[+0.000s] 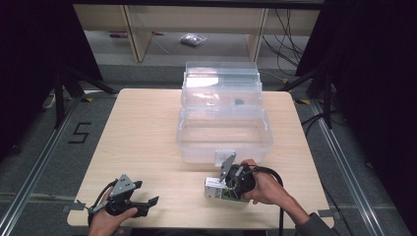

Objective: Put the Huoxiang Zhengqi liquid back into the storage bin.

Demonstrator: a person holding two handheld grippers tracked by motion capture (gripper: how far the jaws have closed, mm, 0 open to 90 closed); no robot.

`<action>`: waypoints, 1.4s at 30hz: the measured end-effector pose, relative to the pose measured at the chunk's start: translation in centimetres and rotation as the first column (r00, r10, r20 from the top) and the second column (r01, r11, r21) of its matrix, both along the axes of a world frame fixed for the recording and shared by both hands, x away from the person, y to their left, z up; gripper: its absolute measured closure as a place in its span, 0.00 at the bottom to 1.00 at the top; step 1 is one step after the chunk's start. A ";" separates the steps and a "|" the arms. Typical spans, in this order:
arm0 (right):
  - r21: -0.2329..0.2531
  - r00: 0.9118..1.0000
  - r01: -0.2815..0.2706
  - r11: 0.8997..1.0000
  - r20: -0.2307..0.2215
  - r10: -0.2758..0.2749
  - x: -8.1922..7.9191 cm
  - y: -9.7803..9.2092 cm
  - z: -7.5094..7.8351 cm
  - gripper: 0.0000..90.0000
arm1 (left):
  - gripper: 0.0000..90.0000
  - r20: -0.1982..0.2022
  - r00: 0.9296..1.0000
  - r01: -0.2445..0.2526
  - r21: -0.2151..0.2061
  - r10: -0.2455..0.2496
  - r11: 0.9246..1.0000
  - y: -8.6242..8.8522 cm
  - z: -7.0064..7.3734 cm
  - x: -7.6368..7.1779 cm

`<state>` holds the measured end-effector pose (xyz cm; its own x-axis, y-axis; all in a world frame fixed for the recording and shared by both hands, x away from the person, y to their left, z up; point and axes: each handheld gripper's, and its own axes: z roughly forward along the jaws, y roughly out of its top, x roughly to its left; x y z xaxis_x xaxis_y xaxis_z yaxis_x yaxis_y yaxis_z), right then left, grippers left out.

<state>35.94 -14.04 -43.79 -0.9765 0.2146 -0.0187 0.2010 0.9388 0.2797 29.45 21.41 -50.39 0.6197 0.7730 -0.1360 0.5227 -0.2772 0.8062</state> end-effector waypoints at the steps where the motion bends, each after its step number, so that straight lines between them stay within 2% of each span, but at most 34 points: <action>1: 0.000 1.000 -0.028 1.000 0.003 0.028 0.1 0.0 0.0 0.72 | 0.17 0.000 1.000 0.005 -0.002 -0.005 1.000 0.0 0.0 0.0; 3: -0.008 0.999 -0.050 0.999 0.003 0.050 0.2 0.1 0.2 0.72 | 0.17 0.000 1.000 0.004 -0.002 -0.004 1.000 0.0 0.0 0.0; 4: -0.022 0.999 -0.042 0.999 0.001 0.042 0.2 0.1 0.3 0.72 | 0.17 0.000 1.000 0.009 0.003 -0.009 1.000 0.0 0.0 0.0; 5: -0.028 0.998 -0.063 0.998 0.006 0.063 0.3 0.1 0.5 0.72 | 0.17 -0.001 1.000 0.004 -0.001 -0.004 1.000 0.0 0.0 0.0; 6: -0.022 0.999 -0.046 0.999 0.000 0.046 0.2 0.1 0.6 0.72 | 0.17 -0.001 1.000 0.006 -0.002 -0.006 1.000 0.0 0.0 0.0; 8: -0.005 0.997 -0.077 0.997 -0.014 0.077 0.4 0.1 0.7 0.72 | 0.17 0.000 1.000 0.008 0.001 -0.008 1.000 0.0 0.0 0.0; 9: -0.028 0.999 -0.045 0.999 -0.017 0.044 0.2 0.1 1.0 0.72 | 0.17 0.000 1.000 0.008 0.001 -0.008 1.000 0.0 0.0 0.0; 11: -0.024 0.999 -0.051 0.998 -0.010 0.050 0.3 0.1 1.1 0.72 | 0.17 -0.001 1.000 0.008 0.001 -0.008 1.000 0.0 0.0 0.0; 13: -0.027 1.000 -0.029 0.999 -0.007 0.029 0.4 0.1 1.4 0.72 | 0.17 -0.001 1.000 0.008 0.001 -0.008 1.000 0.0 0.0 0.0; 14: -0.012 0.998 -0.058 0.998 0.005 0.058 0.6 0.1 1.5 0.72 | 0.17 0.002 1.000 0.008 -0.004 -0.008 1.000 0.0 0.0 0.1; 15: -0.012 0.998 -0.058 0.998 0.005 0.058 0.6 0.1 1.5 0.72 | 0.17 0.002 1.000 0.008 -0.004 -0.008 1.000 0.0 -0.1 0.1; 16: -0.015 0.999 -0.034 0.999 -0.001 0.034 0.5 0.0 1.8 0.72 | 0.17 0.002 1.000 0.008 -0.004 -0.008 1.000 0.0 -0.1 0.1; 18: 0.001 0.998 -0.059 0.998 -0.001 0.059 0.6 0.1 2.0 0.72 | 0.17 -0.001 1.000 0.008 -0.001 -0.008 1.000 0.0 -0.1 0.1; 21: -0.006 0.999 -0.045 0.999 -0.010 0.045 0.3 0.1 2.8 0.72 | 0.17 -0.001 1.000 0.009 0.001 -0.009 1.000 0.0 0.0 0.1; 23: 0.007 0.998 -0.066 0.998 -0.010 0.066 0.3 0.2 3.3 0.72 | 0.17 -0.001 1.000 0.008 0.000 -0.008 1.000 0.0 0.0 0.0; 24: 0.016 0.994 -0.106 0.994 0.000 0.106 0.5 0.2 3.4 0.72 | 0.17 -0.001 1.000 0.007 0.001 -0.007 1.000 0.0 0.0 0.1; 25: 0.006 0.998 -0.070 0.998 -0.008 0.070 0.2 0.2 3.8 0.72 | 0.17 -0.002 1.000 0.007 0.000 -0.007 1.000 0.0 0.0 0.1; 26: 0.009 0.997 -0.078 0.997 -0.012 0.078 0.2 0.2 4.1 0.72 | 0.17 -0.006 0.999 0.033 0.045 -0.032 0.998 0.4 0.1 0.1; 27: 0.021 0.993 -0.114 0.993 -0.005 0.114 0.5 0.2 4.2 0.72 | 0.17 -0.006 1.000 0.030 0.041 -0.030 0.999 0.3 0.1 0.1; 29: 0.023 0.993 -0.121 0.992 0.007 0.121 0.6 0.1 4.5 0.72 | 0.17 -0.006 1.000 0.031 0.041 -0.030 0.999 0.3 0.1 0.1; 30: 0.016 0.996 -0.091 0.996 -0.001 0.091 0.5 0.1 4.8 0.72 | 0.17 -0.003 1.000 0.017 0.022 -0.017 1.000 0.2 0.0 0.1; 31: 0.018 0.995 -0.102 0.995 0.007 0.102 0.6 0.0 5.0 0.72 | 0.17 -0.003 1.000 0.016 0.017 -0.016 1.000 0.2 0.0 0.1; 32: 0.029 0.993 -0.121 0.992 0.008 0.121 0.8 0.0 5.0 0.72 | 0.17 -0.004 1.000 0.022 0.027 -0.022 0.999 0.2 0.0 0.1; 33: 0.021 0.996 -0.088 0.996 0.001 0.088 0.7 -0.1 5.2 0.72 | 0.17 -0.004 1.000 0.022 0.027 -0.022 0.999 0.2 0.0 0.1; 35: 0.032 0.994 -0.112 0.993 0.013 0.112 1.0 -0.2 5.4 0.72 | 0.17 -0.007 1.000 0.031 0.041 -0.031 0.999 0.3 0.1 0.1; 36: 0.026 0.997 -0.082 0.996 0.004 0.082 0.8 -0.3 5.6 0.72 | 0.17 -0.005 1.000 0.030 0.038 -0.029 0.999 0.3 0.1 0.1; 37: 0.026 0.997 -0.078 0.997 0.005 0.078 0.9 -0.4 5.7 0.72 | 0.17 -0.006 1.000 0.031 0.040 -0.031 0.999 0.3 0.1 0.1; 38: 0.027 0.997 -0.079 0.997 0.006 0.079 0.9 -0.5 5.8 0.72 | 0.17 -0.002 1.000 0.010 0.005 -0.010 1.000 0.1 0.0 0.1; 39: 0.027 0.997 -0.079 0.997 0.006 0.079 0.9 -0.5 5.8 0.72 | 0.17 -0.002 1.000 0.010 0.005 -0.010 1.000 0.1 0.0 0.1; 40: 0.041 0.992 -0.121 0.992 0.025 0.120 1.2 -0.6 6.1 0.72 | 0.17 -0.002 1.000 0.013 0.013 -0.013 1.000 0.1 0.0 0.1; 41: 0.041 0.993 -0.113 0.993 0.024 0.112 1.2 -0.7 6.2 0.72 | 0.17 -0.004 1.000 0.029 0.038 -0.029 0.999 0.3 0.1 0.1; 42: 0.044 0.992 -0.124 0.991 0.030 0.122 1.3 -0.9 6.6 0.72 | 0.17 -0.003 1.000 0.032 0.037 -0.031 0.999 0.3 0.1 0.1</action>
<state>37.25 -14.93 -37.19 -0.9948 0.0941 -0.0384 0.0765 0.9420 0.3267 29.59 21.75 -50.31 0.6436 0.7576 -0.1087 0.5149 -0.3235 0.7939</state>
